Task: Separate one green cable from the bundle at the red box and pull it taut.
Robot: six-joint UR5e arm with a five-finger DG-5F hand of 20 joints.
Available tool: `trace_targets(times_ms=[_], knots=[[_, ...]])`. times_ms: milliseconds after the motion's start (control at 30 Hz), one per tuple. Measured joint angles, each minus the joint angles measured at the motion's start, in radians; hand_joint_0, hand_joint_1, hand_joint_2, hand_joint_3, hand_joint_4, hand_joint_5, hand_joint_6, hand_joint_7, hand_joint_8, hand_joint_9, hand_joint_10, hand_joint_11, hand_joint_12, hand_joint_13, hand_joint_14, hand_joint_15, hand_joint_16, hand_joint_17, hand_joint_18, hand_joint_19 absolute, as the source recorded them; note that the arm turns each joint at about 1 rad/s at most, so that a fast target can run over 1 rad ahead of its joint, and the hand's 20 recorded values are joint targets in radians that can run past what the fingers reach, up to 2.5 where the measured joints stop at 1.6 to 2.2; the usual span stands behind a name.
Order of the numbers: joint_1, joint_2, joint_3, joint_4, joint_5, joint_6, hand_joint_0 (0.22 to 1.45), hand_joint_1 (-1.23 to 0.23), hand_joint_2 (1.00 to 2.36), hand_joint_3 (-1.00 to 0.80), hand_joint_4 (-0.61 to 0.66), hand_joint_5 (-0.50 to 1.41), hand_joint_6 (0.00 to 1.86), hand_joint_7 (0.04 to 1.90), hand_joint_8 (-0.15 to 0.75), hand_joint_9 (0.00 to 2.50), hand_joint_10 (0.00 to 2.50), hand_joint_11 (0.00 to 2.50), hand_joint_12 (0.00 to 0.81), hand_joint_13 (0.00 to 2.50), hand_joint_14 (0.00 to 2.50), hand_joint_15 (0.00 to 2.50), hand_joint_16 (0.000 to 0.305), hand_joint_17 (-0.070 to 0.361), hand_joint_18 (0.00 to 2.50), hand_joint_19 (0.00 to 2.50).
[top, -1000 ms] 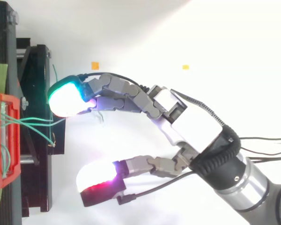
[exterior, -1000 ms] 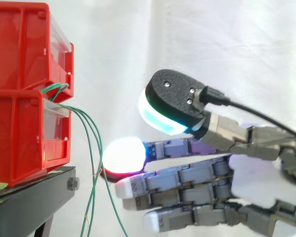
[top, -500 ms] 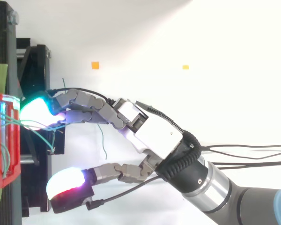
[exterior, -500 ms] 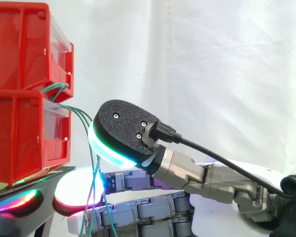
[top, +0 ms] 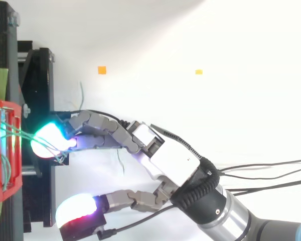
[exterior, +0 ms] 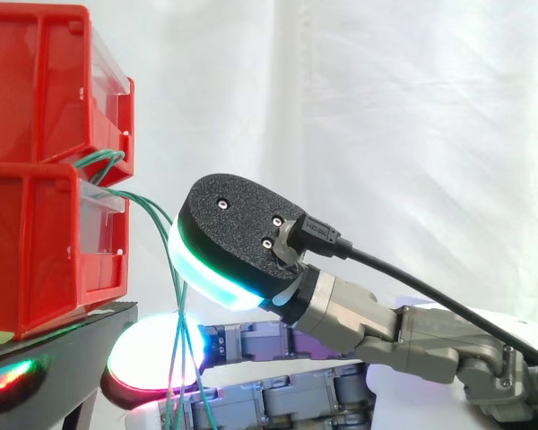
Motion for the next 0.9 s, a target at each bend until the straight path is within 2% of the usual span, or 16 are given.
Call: trace_targets(times_ms=[367,500,700,900], knots=[[0.029,0.001,0.001,-0.013,0.060,0.044,0.38,-0.80,1.00,-0.50,0.45,-0.08,0.50,1.19,0.379,0.71,0.01,0.40,0.406,0.43,0.01,0.38,0.077,0.172,0.47,0.61],[0.038,0.002,0.007,-0.048,0.087,0.088,0.38,-0.80,1.00,-0.50,0.44,-0.08,0.50,1.20,0.376,0.72,0.01,0.40,0.405,0.43,0.01,0.39,0.076,0.171,0.47,0.61],[0.042,0.003,0.022,-0.144,0.093,0.168,0.40,-0.82,1.00,-0.50,0.36,-0.07,0.50,1.25,0.366,0.75,0.01,0.45,0.400,0.46,0.01,0.41,0.074,0.166,0.47,0.62],[0.043,0.003,0.024,-0.176,0.089,0.201,0.41,-0.84,1.00,-0.50,0.35,-0.07,0.50,1.26,0.367,0.77,0.02,0.46,0.396,0.48,0.01,0.42,0.073,0.164,0.48,0.63]])
